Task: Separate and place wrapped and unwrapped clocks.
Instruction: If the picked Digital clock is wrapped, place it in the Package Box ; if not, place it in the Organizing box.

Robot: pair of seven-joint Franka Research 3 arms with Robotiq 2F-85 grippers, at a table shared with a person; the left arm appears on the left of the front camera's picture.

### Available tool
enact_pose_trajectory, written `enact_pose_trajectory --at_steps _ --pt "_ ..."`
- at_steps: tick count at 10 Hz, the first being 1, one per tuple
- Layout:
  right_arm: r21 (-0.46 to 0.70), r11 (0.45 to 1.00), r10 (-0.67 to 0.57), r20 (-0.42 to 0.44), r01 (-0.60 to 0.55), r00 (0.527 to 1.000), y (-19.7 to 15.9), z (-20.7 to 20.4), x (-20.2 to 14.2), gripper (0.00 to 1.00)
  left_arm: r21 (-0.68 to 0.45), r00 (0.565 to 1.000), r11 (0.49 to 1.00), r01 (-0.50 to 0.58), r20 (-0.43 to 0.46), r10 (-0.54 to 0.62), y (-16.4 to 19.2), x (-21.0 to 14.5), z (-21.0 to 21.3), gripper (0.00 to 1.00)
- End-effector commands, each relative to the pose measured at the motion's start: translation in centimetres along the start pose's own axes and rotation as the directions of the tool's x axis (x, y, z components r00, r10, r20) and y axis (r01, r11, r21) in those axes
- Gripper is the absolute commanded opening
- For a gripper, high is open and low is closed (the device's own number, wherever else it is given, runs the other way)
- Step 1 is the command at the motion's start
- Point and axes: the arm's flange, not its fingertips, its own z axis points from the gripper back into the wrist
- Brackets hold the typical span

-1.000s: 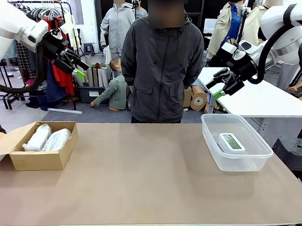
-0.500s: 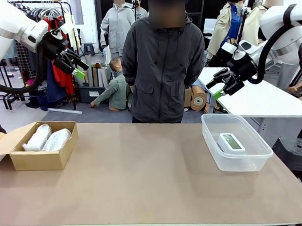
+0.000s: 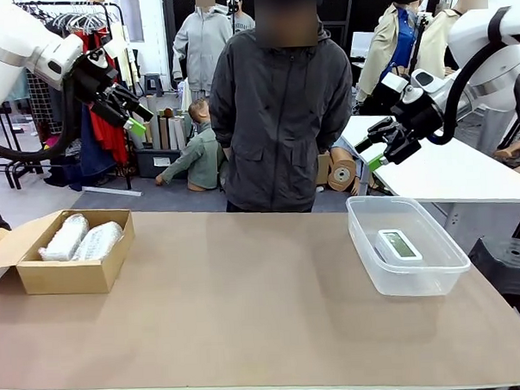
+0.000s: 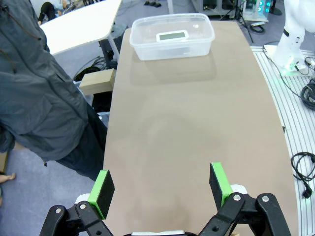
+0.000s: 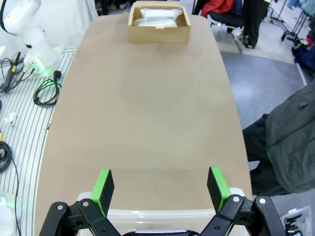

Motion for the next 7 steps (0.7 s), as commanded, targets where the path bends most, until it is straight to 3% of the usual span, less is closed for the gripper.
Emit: enact_pose_trajectory --at_steps 1,7 --pt "0.001 1.000 0.016 0.003 -0.016 1.000 0.02 0.03 0.00 1.00 0.005 1.000 1.000 0.007 -0.001 -0.007 -0.07 0.07 0.12 1.00" --pt "0.001 1.000 0.016 0.003 -0.016 1.000 0.02 0.03 0.00 1.00 0.005 1.000 1.000 0.007 -0.001 -0.007 -0.07 0.07 0.12 1.00"
